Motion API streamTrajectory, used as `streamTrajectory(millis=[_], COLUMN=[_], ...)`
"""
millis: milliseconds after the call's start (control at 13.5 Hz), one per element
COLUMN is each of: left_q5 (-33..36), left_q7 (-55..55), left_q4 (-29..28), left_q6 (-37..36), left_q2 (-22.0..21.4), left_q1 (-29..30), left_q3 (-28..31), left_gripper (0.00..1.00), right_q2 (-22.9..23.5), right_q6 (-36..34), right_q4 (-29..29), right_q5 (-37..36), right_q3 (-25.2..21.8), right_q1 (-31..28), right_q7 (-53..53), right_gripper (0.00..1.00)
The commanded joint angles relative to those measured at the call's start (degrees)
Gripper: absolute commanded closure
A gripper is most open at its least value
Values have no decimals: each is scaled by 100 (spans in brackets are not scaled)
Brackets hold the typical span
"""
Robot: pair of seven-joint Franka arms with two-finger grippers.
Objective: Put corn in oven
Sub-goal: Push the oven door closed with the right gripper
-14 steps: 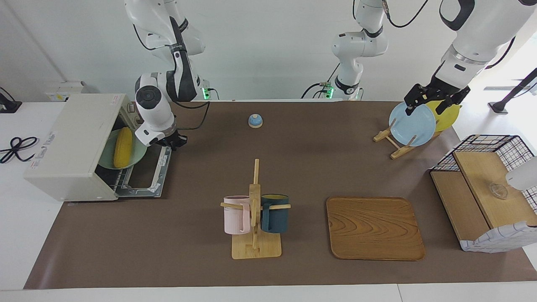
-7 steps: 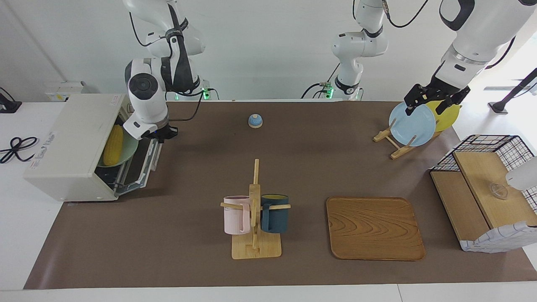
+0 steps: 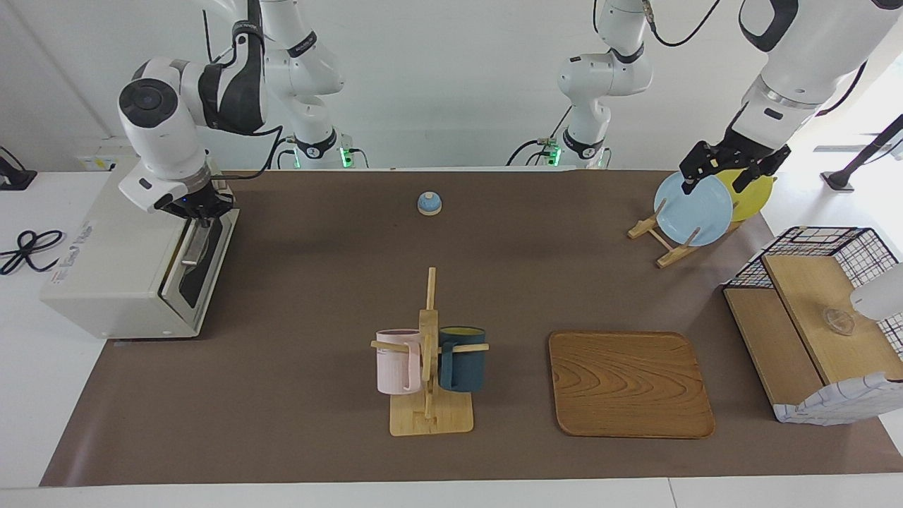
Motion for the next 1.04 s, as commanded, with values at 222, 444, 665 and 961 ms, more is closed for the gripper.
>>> streamTrajectory(millis=[222,444,665,961], left_q5=[117,117,117,117], left_q7=[74,74,74,74], left_q4=[-152,-152,-152,-152], left_q6=[-32,-32,-23,-32], left_q2=[-151,-151,-151,-151], left_q1=[5,5,5,5], left_q3=[7,7,7,7], left_gripper=[0,0,0,0], right_q2=[104,227,421,438], right_q6=[-597,-1117,-1398,-1601], right_q4=[725,1517,1940,2064], right_q5=[-49,195,1485,1735], right_q3=[133,168,160,169], right_q1=[208,673,640,701], right_q7=[-60,-51,-33,134], right_gripper=[87,79,63,0])
